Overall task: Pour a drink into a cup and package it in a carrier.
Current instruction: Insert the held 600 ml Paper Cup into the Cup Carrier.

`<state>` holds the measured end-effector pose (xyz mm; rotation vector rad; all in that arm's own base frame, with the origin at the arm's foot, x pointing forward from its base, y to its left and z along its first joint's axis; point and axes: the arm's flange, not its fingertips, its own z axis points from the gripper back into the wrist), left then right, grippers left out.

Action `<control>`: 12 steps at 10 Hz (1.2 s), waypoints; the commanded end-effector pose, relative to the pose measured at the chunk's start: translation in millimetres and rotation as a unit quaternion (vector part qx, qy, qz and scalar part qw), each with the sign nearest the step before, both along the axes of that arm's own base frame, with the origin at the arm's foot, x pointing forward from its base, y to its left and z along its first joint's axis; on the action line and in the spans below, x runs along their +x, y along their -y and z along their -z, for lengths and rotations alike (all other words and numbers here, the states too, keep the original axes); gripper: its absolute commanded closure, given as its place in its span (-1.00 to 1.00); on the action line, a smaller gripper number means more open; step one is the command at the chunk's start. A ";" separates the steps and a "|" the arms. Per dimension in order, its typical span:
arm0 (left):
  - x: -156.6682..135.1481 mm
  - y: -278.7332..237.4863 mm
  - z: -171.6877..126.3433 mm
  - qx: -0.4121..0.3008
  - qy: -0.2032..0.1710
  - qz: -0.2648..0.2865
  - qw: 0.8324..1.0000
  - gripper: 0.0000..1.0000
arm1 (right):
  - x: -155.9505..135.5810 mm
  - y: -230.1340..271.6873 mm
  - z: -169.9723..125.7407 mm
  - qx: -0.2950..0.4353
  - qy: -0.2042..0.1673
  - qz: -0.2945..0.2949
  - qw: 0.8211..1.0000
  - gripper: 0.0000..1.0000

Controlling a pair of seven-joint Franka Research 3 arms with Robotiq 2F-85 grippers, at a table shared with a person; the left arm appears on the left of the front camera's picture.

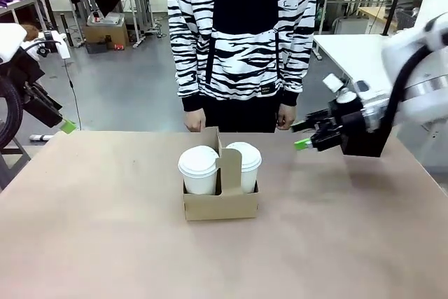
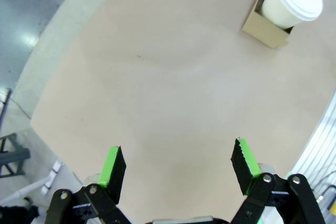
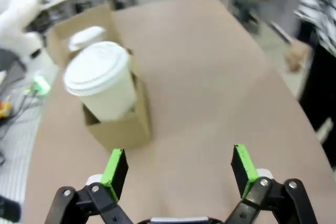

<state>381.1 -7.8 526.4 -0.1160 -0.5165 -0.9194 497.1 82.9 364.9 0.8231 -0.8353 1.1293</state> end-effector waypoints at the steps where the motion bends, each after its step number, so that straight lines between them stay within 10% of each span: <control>1: -1.3 -0.1 -0.4 0.002 0.000 -0.001 1.000 -1.00 | -47.3 19.4 -38.0 -0.044 -0.044 0.109 0.992 -1.00; 6: -1.3 -0.1 -0.4 0.002 0.000 -0.001 1.000 -1.00 | -101.3 79.7 -72.4 -0.098 -0.058 0.249 0.962 -1.00; 12: -1.3 -0.1 -0.4 0.002 0.000 -0.001 1.000 -1.00 | -96.7 83.8 -70.3 -0.089 -0.039 0.233 0.968 -1.00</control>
